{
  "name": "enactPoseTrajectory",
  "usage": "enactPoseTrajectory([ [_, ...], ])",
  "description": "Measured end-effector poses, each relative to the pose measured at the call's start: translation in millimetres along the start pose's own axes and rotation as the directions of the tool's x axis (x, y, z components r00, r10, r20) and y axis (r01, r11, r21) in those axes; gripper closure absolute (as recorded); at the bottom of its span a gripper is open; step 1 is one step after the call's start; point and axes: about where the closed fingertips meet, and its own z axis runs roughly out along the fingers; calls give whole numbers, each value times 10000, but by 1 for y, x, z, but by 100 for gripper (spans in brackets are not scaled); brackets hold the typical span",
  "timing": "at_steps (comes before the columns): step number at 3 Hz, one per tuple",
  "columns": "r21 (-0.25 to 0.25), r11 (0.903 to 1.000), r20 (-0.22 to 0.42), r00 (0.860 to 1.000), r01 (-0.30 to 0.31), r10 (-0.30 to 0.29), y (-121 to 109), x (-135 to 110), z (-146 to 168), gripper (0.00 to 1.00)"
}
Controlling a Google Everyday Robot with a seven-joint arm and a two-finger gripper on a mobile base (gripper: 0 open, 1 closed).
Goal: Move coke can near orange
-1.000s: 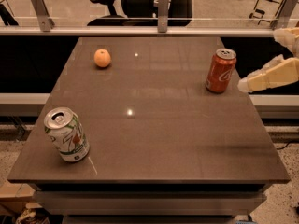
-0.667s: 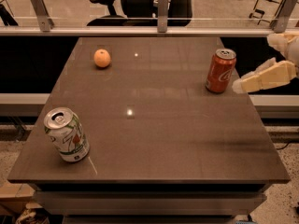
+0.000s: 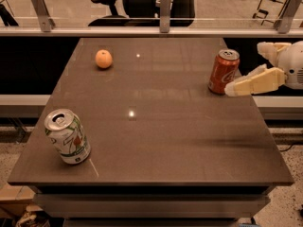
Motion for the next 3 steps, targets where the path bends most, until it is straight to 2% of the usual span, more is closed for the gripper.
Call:
enactPoseTrajectory([
  [1,-156,9997,943,9953,-207,221,-6,-2,5,0],
  [2,-103,9995,1818,9829,-294,308,-19,-6,11,0],
  [3,206,9986,2167,9753,-490,434,-35,-6,14,0],
])
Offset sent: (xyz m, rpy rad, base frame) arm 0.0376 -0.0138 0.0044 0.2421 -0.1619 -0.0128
